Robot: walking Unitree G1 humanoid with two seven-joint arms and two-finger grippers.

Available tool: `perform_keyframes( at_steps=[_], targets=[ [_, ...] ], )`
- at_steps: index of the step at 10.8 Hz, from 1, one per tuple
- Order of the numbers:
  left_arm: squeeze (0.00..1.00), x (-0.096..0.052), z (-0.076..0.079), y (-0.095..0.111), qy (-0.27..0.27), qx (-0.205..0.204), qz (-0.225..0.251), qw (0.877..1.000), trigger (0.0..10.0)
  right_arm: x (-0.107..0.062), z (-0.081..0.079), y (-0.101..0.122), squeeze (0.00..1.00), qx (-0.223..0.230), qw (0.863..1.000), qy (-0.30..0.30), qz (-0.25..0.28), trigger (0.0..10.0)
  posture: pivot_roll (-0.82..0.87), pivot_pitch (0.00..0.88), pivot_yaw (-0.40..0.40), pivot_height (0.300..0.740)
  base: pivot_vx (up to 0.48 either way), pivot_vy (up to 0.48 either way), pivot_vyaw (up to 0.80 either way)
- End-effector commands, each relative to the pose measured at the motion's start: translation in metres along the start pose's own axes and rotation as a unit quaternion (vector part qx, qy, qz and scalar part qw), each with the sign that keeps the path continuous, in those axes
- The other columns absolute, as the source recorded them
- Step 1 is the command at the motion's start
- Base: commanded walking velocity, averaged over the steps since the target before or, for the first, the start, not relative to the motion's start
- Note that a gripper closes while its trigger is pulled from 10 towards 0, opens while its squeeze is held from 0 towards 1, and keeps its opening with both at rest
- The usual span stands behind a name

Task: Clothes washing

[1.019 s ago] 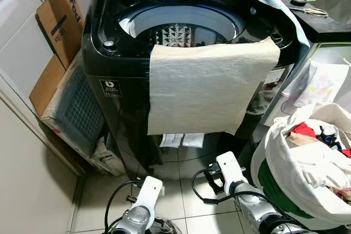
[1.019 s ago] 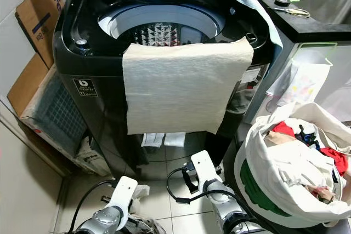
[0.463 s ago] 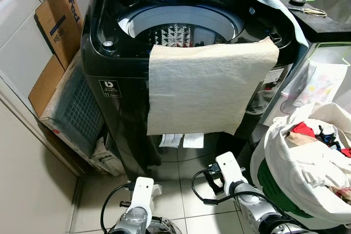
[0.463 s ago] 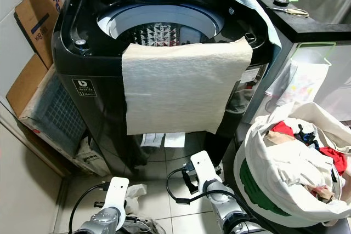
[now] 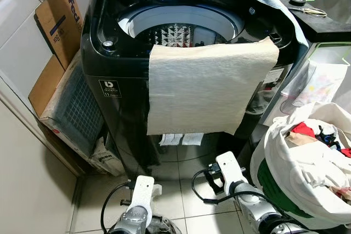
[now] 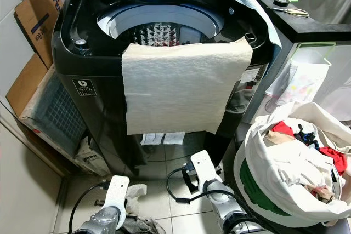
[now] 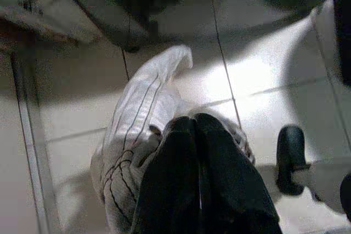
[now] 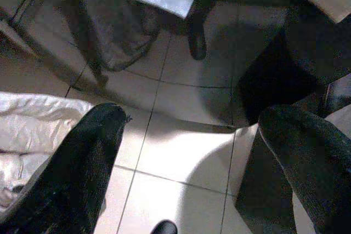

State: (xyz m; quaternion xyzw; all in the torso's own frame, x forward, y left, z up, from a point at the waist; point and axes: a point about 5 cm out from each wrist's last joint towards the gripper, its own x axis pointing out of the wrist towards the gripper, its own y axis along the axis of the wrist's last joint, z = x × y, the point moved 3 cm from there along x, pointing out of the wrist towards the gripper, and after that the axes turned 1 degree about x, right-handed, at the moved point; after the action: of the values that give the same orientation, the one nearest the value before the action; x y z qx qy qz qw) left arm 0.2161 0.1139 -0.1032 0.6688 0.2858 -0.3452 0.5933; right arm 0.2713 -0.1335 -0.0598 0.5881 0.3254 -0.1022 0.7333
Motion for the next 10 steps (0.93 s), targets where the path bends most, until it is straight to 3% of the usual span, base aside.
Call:
perform_keyframes(
  at_steps=[1,2,3,4,5,6,8,9,10],
  targets=[
    [0.00,0.000,0.000,0.008,0.004,-0.008,0.032,0.999,10.0,0.003,0.010,0.023,0.00,0.007,0.999,-0.009,0.044,10.0,0.05,0.000,-0.004,0.740,0.000,0.000,0.00],
    [0.00,-0.001,-0.001,0.014,0.008,-0.007,0.060,0.998,10.0,0.005,0.011,0.043,0.00,0.020,0.996,0.009,0.085,10.0,0.05,0.000,-0.004,0.740,0.000,0.000,0.00],
    [0.00,-0.003,-0.003,0.019,0.018,-0.031,0.086,0.996,10.0,0.006,0.009,0.075,0.00,0.020,0.988,0.035,0.147,10.0,0.05,0.000,-0.003,0.740,0.000,0.000,0.00],
    [0.00,-0.012,-0.056,0.133,0.048,-0.050,0.253,0.965,10.0,0.005,0.012,0.115,0.00,0.025,0.975,0.033,0.218,10.0,0.04,0.000,0.001,0.740,0.000,0.000,0.00],
    [0.00,-0.034,-0.073,0.196,0.051,-0.059,0.344,0.936,10.0,0.002,0.015,0.141,0.00,0.033,0.964,0.031,0.261,10.0,0.04,0.000,0.004,0.740,0.000,0.000,0.00],
    [0.00,-0.042,-0.073,0.214,0.048,-0.062,0.370,0.926,10.0,-0.001,0.017,0.157,0.00,0.035,0.957,0.030,0.287,10.0,0.04,0.000,0.006,0.740,0.000,0.000,0.00],
    [0.00,-0.085,-0.084,0.281,0.046,-0.075,0.470,0.878,10.0,-0.022,0.017,0.220,0.00,0.033,0.919,0.043,0.390,10.0,0.04,0.000,0.006,0.740,0.000,0.000,0.00],
    [0.00,-0.104,-0.089,0.301,0.042,-0.077,0.498,0.863,10.0,-0.033,0.013,0.241,0.00,0.031,0.904,0.054,0.424,10.0,0.05,0.000,0.005,0.740,0.000,0.000,0.00],
    [0.00,-0.113,-0.091,0.309,0.043,-0.073,0.506,0.858,10.0,-0.040,0.009,0.250,0.00,0.030,0.895,0.065,0.440,10.0,0.05,0.000,0.003,0.740,0.000,0.000,0.00]
  ],
)
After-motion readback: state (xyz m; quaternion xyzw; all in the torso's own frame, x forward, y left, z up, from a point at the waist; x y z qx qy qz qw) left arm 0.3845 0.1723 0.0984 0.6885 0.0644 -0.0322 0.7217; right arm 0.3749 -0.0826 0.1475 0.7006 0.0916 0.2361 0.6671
